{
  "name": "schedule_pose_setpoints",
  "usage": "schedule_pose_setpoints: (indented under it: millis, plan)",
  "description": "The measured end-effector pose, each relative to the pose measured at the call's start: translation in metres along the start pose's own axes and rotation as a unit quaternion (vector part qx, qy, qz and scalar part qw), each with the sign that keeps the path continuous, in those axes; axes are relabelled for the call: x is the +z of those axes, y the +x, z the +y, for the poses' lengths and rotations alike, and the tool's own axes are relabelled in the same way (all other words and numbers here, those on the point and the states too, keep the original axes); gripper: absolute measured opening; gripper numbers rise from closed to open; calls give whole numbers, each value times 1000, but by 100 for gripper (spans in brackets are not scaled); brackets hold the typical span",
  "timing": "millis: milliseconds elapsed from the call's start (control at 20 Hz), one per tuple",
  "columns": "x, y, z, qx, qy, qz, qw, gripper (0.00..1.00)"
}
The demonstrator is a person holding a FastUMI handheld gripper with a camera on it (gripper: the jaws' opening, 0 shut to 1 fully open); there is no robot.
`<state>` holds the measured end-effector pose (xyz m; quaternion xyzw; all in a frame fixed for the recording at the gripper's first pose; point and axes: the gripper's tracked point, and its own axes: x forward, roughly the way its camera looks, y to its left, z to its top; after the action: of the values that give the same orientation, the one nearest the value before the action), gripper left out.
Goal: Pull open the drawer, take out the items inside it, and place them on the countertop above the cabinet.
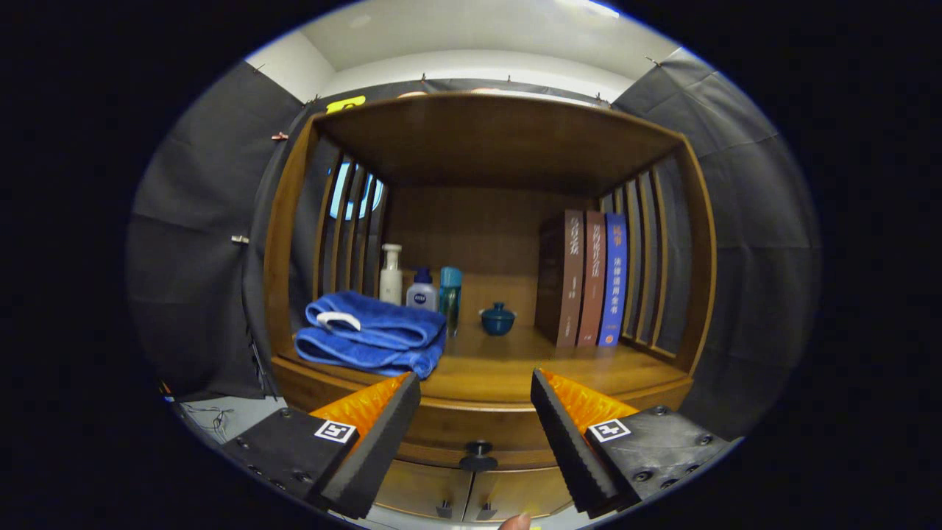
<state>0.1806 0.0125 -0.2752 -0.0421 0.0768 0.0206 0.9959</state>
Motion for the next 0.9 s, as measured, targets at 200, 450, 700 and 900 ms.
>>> schedule_pose_setpoints:
  millis: [200,450,700,900]
  plan:
    - [-41,12,-9,-19,0,37,999,99]
    - [-81,21,-11,-22,27,79,996,98]
    - [-117,26,-12,-27,27,127,991,65]
    - [-114,31,-12,-23,28,118,992,36]
